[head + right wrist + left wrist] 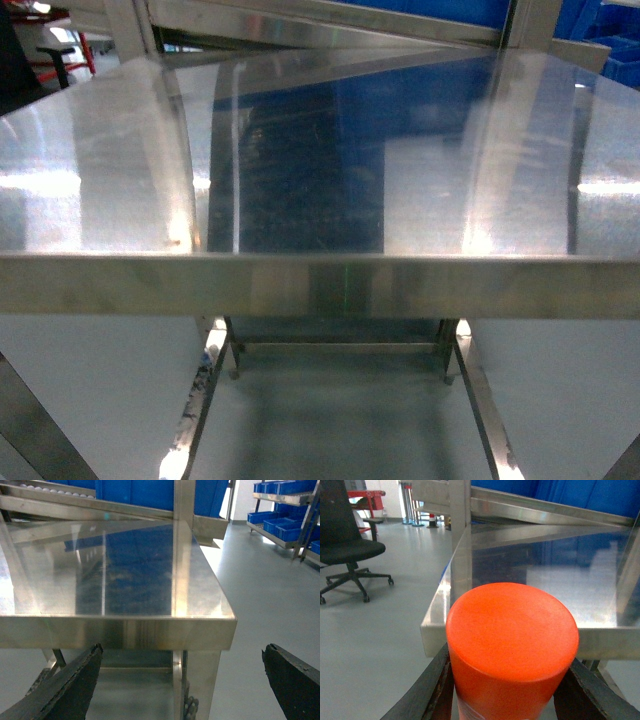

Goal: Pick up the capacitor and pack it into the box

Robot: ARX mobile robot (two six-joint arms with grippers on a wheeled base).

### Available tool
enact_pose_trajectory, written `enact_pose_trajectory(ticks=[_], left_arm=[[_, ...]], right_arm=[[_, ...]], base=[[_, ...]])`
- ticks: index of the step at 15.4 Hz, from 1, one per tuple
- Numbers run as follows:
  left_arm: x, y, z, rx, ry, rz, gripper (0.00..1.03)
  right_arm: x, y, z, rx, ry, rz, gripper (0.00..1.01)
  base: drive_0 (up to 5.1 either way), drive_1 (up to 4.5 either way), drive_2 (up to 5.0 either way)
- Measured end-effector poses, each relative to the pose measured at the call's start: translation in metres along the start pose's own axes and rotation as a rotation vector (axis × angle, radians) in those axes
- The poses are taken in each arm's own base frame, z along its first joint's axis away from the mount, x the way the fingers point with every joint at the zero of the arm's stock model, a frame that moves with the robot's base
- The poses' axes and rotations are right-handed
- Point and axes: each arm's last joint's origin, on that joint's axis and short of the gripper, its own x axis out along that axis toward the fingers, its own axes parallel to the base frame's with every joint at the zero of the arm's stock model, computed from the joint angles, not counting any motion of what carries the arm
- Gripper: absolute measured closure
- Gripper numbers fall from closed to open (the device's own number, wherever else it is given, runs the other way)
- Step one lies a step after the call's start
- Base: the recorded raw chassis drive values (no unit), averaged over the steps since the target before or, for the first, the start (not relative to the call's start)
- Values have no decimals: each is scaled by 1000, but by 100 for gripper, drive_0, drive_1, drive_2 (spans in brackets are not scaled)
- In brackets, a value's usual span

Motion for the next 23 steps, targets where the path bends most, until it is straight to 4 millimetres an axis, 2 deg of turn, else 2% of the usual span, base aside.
enact_pose_trajectory(ticks=[23], left_arm=[[0,0,0,0,0,1,59]], right_arm=[[0,0,0,0,0,1,3]], base=[[0,0,0]])
